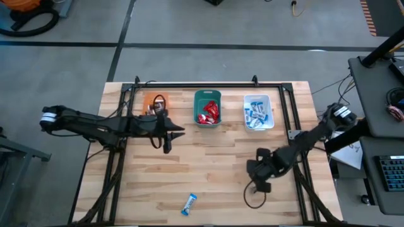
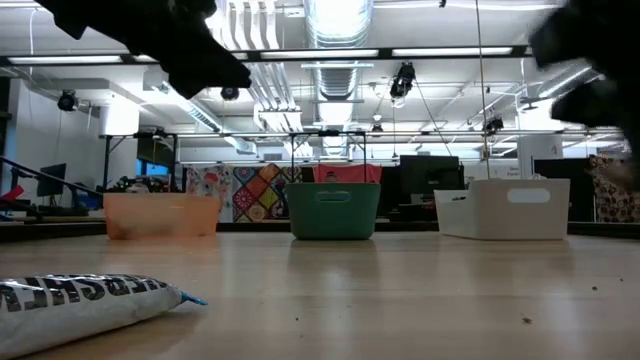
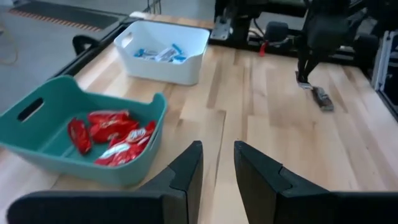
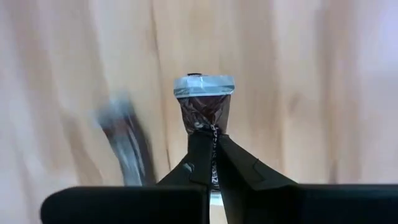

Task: Organize candy in baskets
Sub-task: Put the black chocolate bar into the orange bin

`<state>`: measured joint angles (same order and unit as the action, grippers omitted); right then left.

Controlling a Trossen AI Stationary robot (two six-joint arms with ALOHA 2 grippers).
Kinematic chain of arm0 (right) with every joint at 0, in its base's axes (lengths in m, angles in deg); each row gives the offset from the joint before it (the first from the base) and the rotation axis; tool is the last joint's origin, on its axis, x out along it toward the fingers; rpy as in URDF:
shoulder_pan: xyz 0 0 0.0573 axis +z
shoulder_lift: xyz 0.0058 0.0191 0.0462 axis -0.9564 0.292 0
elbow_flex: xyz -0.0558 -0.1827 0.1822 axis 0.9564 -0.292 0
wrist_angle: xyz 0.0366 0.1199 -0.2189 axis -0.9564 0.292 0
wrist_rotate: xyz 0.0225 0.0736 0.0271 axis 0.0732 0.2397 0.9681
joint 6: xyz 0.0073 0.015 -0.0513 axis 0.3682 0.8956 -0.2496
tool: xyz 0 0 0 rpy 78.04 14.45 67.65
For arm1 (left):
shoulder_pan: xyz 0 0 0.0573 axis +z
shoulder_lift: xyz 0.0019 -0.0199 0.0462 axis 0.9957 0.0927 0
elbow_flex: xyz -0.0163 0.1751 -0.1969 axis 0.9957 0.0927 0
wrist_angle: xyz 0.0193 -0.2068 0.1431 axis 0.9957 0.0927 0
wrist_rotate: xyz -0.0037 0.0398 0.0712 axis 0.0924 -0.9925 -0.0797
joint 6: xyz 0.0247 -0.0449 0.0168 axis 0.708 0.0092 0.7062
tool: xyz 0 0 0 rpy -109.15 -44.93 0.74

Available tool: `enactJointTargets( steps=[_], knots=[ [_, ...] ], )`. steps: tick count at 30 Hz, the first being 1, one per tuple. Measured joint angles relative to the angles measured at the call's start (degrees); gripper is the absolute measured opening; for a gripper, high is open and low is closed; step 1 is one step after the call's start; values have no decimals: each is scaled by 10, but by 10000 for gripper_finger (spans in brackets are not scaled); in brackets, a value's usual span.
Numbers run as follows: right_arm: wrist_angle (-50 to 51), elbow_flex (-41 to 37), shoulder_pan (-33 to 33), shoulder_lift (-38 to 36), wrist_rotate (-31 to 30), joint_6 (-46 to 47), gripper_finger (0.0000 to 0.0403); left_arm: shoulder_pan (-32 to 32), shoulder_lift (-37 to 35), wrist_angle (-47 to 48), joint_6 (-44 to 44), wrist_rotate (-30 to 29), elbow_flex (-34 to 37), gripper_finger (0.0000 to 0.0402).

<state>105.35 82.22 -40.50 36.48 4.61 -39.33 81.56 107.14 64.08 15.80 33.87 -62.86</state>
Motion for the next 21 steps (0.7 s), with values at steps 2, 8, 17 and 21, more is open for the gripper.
enactJointTargets(
  steps=[2, 8, 17, 21],
  knots=[
    [-43, 5, -20, -28, -42, -25, 12, -3, 11, -21, 3, 1, 0, 76],
    [-228, 4, -78, -88, -145, -164, 12, -22, 65, -95, 33, 1, 0, 76],
    [-445, 1, -159, -58, -147, -343, 12, -64, 156, -280, 62, 1, -1, 76],
    [-507, 1, -187, -19, -145, -360, 12, -67, 191, -330, 68, 2, -1, 85]
  ],
)
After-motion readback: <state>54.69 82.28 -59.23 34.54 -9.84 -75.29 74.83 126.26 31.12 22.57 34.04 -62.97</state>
